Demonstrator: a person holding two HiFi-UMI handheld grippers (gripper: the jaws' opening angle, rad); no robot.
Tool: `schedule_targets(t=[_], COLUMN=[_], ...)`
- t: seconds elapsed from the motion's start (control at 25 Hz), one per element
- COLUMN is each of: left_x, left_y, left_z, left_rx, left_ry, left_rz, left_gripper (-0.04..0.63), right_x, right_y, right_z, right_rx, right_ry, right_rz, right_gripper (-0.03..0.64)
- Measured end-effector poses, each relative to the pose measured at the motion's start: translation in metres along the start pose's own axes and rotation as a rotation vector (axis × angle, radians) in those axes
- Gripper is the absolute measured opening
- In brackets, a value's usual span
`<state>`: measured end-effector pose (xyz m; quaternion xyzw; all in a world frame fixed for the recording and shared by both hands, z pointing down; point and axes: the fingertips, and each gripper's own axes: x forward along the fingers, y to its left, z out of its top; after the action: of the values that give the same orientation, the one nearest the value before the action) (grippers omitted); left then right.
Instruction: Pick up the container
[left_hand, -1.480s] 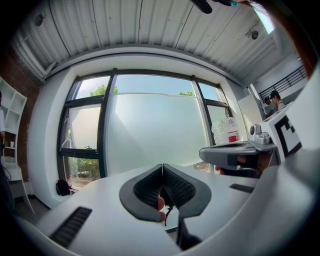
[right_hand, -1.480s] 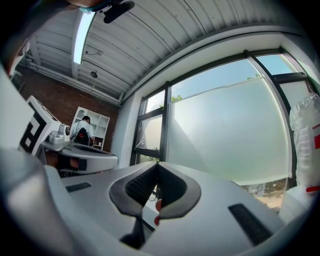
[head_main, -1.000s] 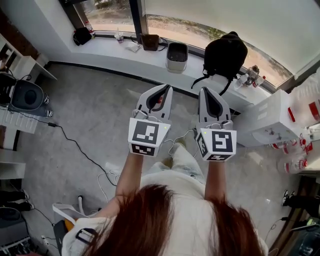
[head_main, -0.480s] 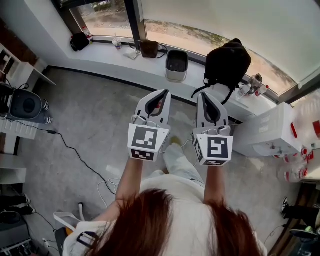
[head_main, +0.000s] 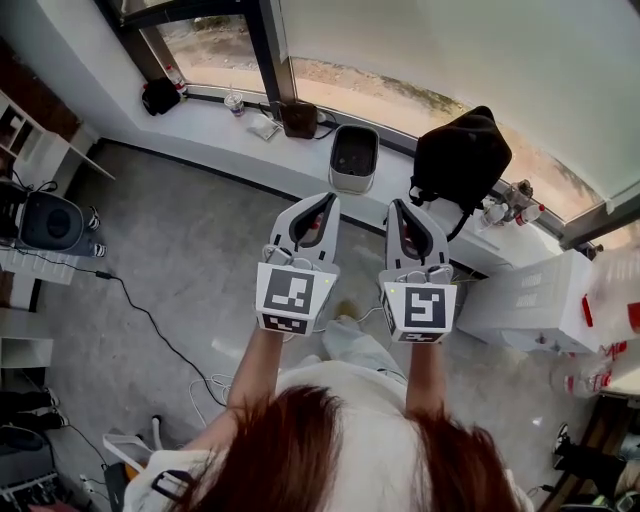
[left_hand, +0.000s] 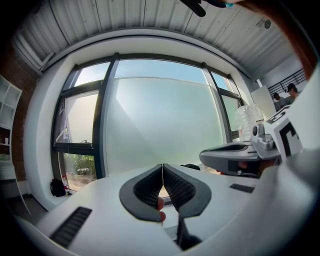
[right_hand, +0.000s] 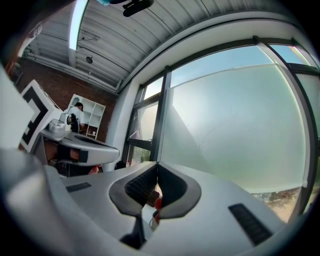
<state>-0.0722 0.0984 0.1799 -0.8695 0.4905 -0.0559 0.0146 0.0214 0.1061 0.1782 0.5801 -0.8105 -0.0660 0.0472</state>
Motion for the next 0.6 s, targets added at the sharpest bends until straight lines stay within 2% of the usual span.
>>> schedule_targets(t=[0.36, 0.6], left_x=[0.071, 0.092], left_y=[0.012, 0.018], left_z=[-0.008, -0.013], left_rx=[-0.021, -0.02], left_ry=[-0.009, 0.004], left_rz=[0.068, 0.116], left_gripper=[0.017, 0.017], right_x=[0.054, 0.075], right_y=[-0.049, -0.065], right_z=[-0.019, -0.035], right_rx=[-0.003, 0.016], right_ry=[-0.013, 0.002], right_rz=[0.024, 0.05], right_gripper=[0.025, 0.025])
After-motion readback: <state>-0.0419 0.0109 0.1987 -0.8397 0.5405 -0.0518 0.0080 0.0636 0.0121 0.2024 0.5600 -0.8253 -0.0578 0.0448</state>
